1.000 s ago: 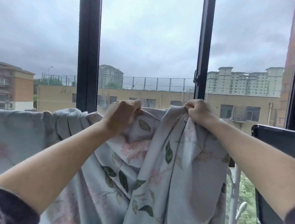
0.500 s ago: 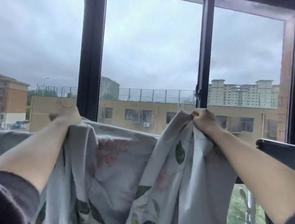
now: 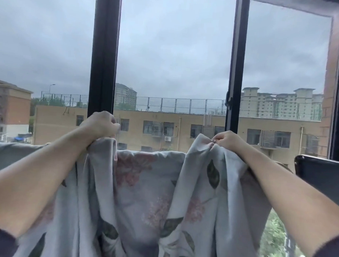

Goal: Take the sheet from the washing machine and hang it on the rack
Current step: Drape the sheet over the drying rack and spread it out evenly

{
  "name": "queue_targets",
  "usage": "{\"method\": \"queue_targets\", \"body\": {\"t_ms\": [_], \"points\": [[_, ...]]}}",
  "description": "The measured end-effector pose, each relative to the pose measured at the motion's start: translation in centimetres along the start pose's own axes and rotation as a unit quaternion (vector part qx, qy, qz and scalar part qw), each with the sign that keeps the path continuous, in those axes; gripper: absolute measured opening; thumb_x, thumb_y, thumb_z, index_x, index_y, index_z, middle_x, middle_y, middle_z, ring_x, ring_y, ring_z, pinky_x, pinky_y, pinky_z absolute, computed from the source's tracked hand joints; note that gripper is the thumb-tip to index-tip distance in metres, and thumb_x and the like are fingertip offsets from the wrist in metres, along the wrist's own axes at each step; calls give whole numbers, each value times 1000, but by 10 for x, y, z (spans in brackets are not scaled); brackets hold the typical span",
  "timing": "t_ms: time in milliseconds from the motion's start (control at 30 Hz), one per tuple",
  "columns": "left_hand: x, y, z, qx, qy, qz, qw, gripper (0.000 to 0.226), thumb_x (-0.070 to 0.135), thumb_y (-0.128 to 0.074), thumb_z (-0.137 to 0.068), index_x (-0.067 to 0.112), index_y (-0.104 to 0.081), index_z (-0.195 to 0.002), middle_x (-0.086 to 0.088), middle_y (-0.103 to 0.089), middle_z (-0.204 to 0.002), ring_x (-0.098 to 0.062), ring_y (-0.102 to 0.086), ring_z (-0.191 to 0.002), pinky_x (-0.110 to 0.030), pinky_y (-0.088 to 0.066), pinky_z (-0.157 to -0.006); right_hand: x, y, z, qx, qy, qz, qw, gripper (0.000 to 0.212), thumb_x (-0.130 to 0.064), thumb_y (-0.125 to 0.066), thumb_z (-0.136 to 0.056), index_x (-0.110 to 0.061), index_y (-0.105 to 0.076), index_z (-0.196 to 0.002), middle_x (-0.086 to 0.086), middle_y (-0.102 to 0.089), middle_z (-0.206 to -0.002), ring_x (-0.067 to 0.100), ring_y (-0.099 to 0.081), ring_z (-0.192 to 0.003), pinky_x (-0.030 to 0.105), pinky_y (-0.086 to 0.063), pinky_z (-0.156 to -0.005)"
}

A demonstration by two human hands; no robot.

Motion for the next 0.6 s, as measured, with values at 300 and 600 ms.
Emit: {"method": "queue_targets", "body": {"t_ms": [300,600], "points": [[171,-60,99,4,-316,-7,949,31,39,-54,-94,13,-66,-82,-2,-66,-76,-22,-60,-71,-31,-47,-62,-5,9,4,36,12,28,999,19,-12,-52,-92,-14,-71,-93,6,-68,-96,18,-57,-93,26,-43,-80],[148,12,57,221,-260,70,937,31,23,-54,-93,0,-66,-75,-19,-67,-72,-32,-63,-69,-27,-29,-59,-12,69,2,141,32,14,989,22,-7,-48,-90,-13,-69,-89,11,-66,-92,25,-58,-90,28,-41,-76]]}}
Point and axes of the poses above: each hand's wrist, its own z-axis away from the middle knuckle, its own y-axis out of the back of the hand, x = y × z, the point moved 10 cm from there along -z, towards the middle knuckle
